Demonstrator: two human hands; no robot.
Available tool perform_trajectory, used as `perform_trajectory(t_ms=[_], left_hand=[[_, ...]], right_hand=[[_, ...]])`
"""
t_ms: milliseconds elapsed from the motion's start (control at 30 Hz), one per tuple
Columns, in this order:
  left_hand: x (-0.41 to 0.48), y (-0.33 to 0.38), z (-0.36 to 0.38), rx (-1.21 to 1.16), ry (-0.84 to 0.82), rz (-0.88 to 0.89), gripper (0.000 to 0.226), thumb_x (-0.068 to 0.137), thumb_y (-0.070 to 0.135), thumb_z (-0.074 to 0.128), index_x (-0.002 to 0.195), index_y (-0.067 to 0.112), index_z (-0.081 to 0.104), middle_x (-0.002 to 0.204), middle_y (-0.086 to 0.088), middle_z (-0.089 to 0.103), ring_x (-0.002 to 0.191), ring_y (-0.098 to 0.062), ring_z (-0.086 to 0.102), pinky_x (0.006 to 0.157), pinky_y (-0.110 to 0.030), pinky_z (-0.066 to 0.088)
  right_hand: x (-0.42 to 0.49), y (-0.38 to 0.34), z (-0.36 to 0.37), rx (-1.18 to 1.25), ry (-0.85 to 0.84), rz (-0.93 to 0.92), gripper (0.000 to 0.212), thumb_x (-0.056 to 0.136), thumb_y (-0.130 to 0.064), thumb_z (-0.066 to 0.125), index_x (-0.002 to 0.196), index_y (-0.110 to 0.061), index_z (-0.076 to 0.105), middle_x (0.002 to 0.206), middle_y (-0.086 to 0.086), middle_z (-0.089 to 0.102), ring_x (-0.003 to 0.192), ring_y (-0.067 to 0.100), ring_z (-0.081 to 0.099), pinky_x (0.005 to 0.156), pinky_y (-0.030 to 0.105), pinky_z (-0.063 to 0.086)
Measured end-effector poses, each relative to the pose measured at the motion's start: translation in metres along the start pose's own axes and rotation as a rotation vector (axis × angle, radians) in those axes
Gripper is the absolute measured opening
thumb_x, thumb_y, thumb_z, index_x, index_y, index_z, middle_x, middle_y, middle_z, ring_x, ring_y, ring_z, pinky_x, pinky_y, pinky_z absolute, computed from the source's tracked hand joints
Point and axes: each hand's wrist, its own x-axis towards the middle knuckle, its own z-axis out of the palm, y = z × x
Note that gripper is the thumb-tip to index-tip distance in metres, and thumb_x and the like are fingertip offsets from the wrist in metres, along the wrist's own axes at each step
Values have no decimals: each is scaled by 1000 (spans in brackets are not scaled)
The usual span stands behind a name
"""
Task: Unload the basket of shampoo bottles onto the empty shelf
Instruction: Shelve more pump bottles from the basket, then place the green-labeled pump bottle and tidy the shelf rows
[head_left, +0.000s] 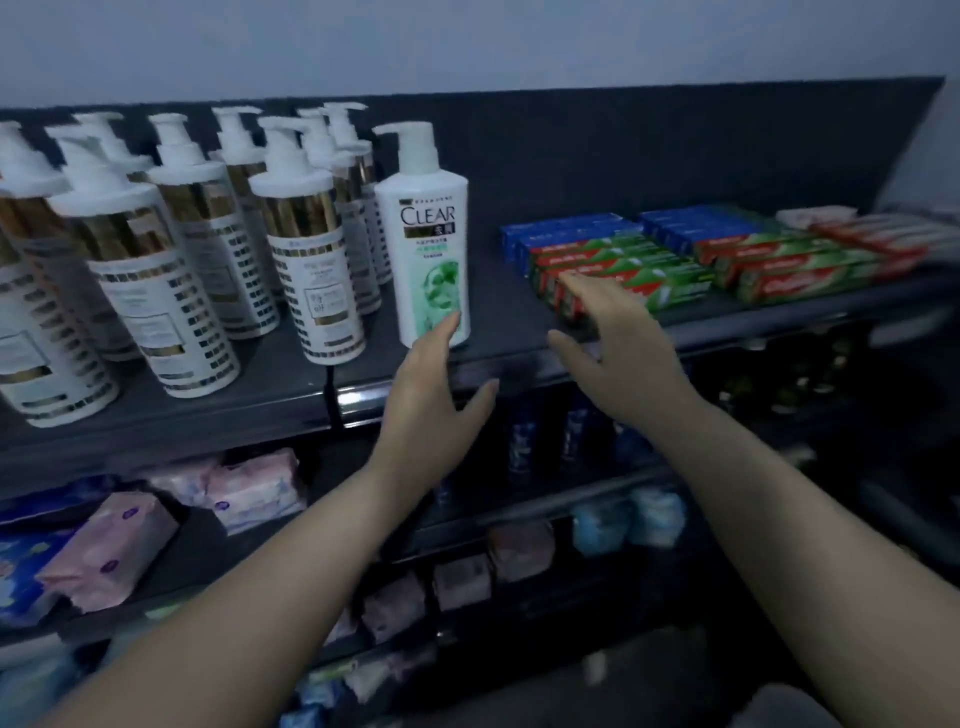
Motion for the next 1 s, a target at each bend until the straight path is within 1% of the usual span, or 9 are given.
perform_trajectory(t_ms=[67,167,367,500,667,800,833,933,1000], left_hand=[[-11,9,19,-15,-65,34,74,89,30,66,150,18,26,151,-2,38,137,-16,35,106,-19,25],[-25,24,53,-45,-174,49,75,91,37,61,152,26,19,155,2,32,140,-15,31,109,-27,27],[-67,56,132,-166,-391,65,74,92,36,60,152,27,19,155,7,29,141,-10,27,109,-23,22],[-106,79,194,-207,-541,65,73,92,34,62,152,25,21,150,10,34,136,-6,30,104,-18,23],[-162,104,279,-218,-737,-16,74,91,33,63,152,24,22,154,6,33,139,-8,31,106,-20,25],[-211,115,339,-193,-904,-64,74,93,35,60,153,25,18,156,6,29,141,-11,28,110,-25,27],[-223,115,353,-189,-938,-82,74,93,35,60,153,24,19,156,5,29,141,-11,29,109,-24,28],[-255,111,392,-194,-1022,-127,74,93,31,62,153,21,20,155,3,32,139,-13,32,98,-10,23],[-276,105,419,-179,-1084,-138,76,92,28,64,153,19,20,155,1,31,139,-15,33,101,-12,25]], right_hand=[[-30,11,-9,-15,-8,64,59,95,-35,55,146,-13,37,148,3,42,138,21,35,112,35,31],[-76,30,-19,-70,-18,188,61,95,-39,54,149,-20,31,151,-2,38,141,16,31,113,33,29],[-173,77,-39,-84,20,371,59,96,-35,53,149,-20,31,151,1,37,142,17,27,111,23,20],[-246,117,-53,-74,20,529,58,97,-33,51,149,-21,29,152,2,35,143,20,26,113,32,25],[-349,174,-68,-71,28,751,58,95,-23,56,147,-14,35,150,7,39,141,25,31,114,32,24],[-429,211,-63,-49,-31,934,58,95,-23,55,148,-15,33,151,4,37,142,22,28,112,30,23],[-447,219,-59,-46,-48,969,58,95,-23,55,148,-15,33,151,4,37,142,22,28,112,29,22],[-497,236,-44,-40,-97,1074,58,95,-23,56,148,-13,33,150,6,39,140,23,31,110,27,23],[-528,244,-32,-38,-96,1131,57,94,-20,58,146,-11,36,146,10,44,133,22,37,104,24,26]])
